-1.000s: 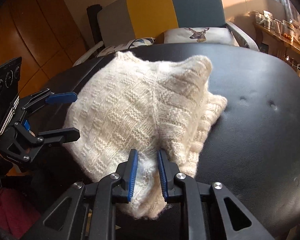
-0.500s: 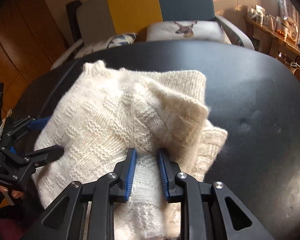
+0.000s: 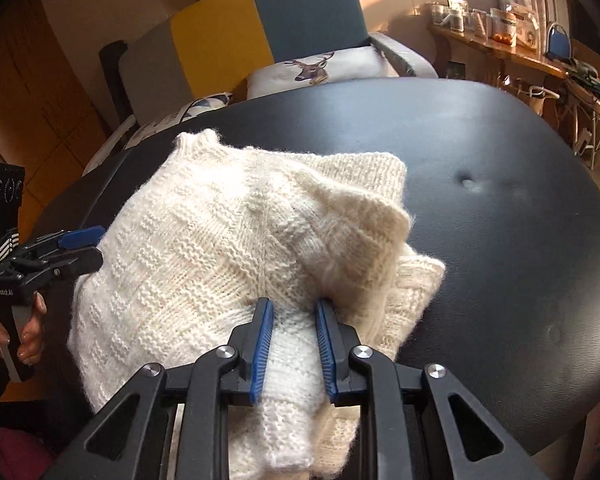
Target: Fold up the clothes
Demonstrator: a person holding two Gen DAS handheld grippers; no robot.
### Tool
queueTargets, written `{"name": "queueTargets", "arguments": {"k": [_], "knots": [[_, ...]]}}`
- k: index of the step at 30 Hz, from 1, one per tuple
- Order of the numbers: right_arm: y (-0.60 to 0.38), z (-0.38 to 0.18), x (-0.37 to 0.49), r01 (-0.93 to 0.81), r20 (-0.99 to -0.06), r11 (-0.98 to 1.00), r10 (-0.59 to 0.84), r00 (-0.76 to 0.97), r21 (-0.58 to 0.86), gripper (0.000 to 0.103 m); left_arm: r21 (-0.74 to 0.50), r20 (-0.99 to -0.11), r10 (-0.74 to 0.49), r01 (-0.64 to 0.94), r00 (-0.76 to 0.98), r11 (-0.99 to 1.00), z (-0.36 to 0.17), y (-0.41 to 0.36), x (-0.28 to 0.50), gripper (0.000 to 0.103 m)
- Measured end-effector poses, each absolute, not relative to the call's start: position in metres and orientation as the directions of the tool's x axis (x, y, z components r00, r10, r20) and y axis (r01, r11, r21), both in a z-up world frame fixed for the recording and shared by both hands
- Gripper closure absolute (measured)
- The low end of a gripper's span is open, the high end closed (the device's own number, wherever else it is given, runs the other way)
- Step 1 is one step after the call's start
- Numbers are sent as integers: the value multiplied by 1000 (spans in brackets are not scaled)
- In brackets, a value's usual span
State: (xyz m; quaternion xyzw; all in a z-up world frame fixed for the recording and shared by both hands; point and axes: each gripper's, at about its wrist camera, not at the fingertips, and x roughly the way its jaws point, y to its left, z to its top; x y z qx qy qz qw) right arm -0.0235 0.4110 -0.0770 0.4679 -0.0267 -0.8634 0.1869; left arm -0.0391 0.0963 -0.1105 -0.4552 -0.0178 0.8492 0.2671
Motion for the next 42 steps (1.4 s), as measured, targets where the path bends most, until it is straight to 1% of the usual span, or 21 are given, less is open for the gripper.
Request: {"name": "queueTargets", "arguments": {"k": [2,4,7,8,10,12,14,15,16,17,19,20,25,27,28,30,35,39,42], "knots": [[409,-69,-17,273,-800,-955,-252,-544,115,80,-216,-768,430,-441,-474,-871,-107,99,-38,9],[401,-61,-10,254,-793,-967,-166,-586,15,80,-156,-768,389,-442,-509,-884,-102,103,-35,9],[400,-52,-2,210,-778,-977,-101,-620,-41,80,-119,-772,360,-438,-523,-891,-100,107,-33,9],[407,-51,0,195,-776,-981,-118,-620,-7,80,-112,-775,352,-436,-524,-893,-100,109,-34,9],[428,-50,2,165,-771,-976,-213,-600,141,80,-109,-783,343,-429,-518,-897,-100,112,-37,9],[450,-50,3,131,-752,-950,-306,-583,285,74,-140,-792,356,-421,-496,-896,-100,114,-44,9],[474,-52,6,94,-713,-896,-405,-572,434,62,-191,-791,393,-422,-468,-886,-100,108,-54,9],[489,-56,9,74,-678,-850,-465,-570,521,59,-217,-790,412,-422,-454,-881,-100,105,-60,9],[502,-60,11,55,-654,-812,-506,-563,581,50,-250,-792,436,-425,-427,-870,-102,102,-65,9],[510,-66,12,37,-649,-791,-528,-548,611,41,-284,-793,461,-427,-398,-858,-104,99,-71,8],[517,-74,11,16,-654,-770,-552,-516,637,34,-350,-790,505,-421,-347,-837,-108,94,-80,8],[516,-77,9,19,-655,-765,-564,-503,644,33,-383,-786,527,-416,-322,-825,-111,92,-85,8],[506,-94,-3,4,-663,-739,-607,-438,674,28,-462,-774,588,-425,-236,-778,-124,104,-93,7],[502,-104,-8,-19,-677,-736,-611,-410,676,24,-478,-764,607,-441,-218,-760,-128,111,-94,6],[500,-108,-10,-27,-684,-738,-610,-401,674,19,-481,-761,613,-448,-214,-754,-129,114,-94,6],[496,-114,-13,-40,-691,-737,-611,-386,675,18,-498,-752,629,-454,-198,-739,-132,118,-96,5],[488,-122,-19,-66,-667,-701,-639,-384,710,18,-555,-735,661,-423,-153,-716,-143,119,-101,1],[483,-127,-23,-84,-647,-676,-652,-396,732,18,-527,-749,642,-441,-163,-726,-143,124,-97,0],[481,-127,-18,-64,-631,-673,-650,-424,737,16,-499,-766,622,-462,-160,-733,-140,126,-97,0]]}}
